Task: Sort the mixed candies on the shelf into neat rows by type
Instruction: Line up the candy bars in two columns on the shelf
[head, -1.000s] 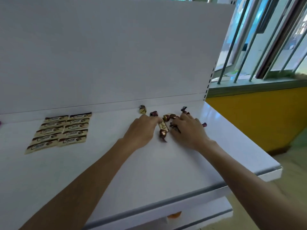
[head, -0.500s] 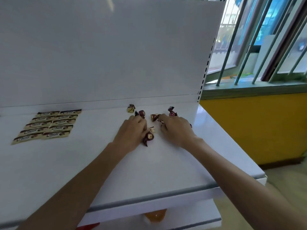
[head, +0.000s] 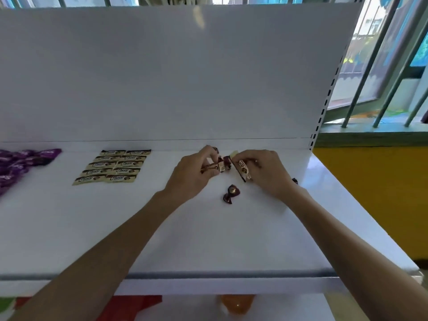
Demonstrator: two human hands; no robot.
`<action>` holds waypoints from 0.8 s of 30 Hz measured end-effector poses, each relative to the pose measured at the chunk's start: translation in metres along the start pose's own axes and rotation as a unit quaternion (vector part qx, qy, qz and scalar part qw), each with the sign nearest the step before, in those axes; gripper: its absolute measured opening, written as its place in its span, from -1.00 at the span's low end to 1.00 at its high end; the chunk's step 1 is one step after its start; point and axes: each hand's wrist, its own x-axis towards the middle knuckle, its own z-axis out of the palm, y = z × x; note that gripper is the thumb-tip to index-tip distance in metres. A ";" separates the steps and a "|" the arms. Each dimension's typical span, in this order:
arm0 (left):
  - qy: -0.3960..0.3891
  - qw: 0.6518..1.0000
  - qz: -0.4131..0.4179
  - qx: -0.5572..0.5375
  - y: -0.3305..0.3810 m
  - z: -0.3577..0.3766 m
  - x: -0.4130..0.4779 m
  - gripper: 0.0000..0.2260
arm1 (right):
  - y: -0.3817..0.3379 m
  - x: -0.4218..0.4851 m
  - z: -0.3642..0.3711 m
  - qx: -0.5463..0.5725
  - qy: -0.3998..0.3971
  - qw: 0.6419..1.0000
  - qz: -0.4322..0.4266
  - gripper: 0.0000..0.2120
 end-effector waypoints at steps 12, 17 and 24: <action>0.022 0.997 -0.079 -0.003 -0.067 -0.080 -0.050 -0.73 | -0.056 0.037 0.087 -0.019 -0.001 0.993 -0.120 -0.87; 0.047 0.993 -0.106 0.000 -0.102 -0.118 -0.067 -0.71 | -0.095 0.048 0.120 0.076 -0.076 0.993 -0.040 -0.91; 0.045 0.995 -0.094 0.007 -0.142 -0.157 -0.082 -0.78 | -0.130 0.053 0.160 0.079 -0.047 0.994 -0.060 -0.75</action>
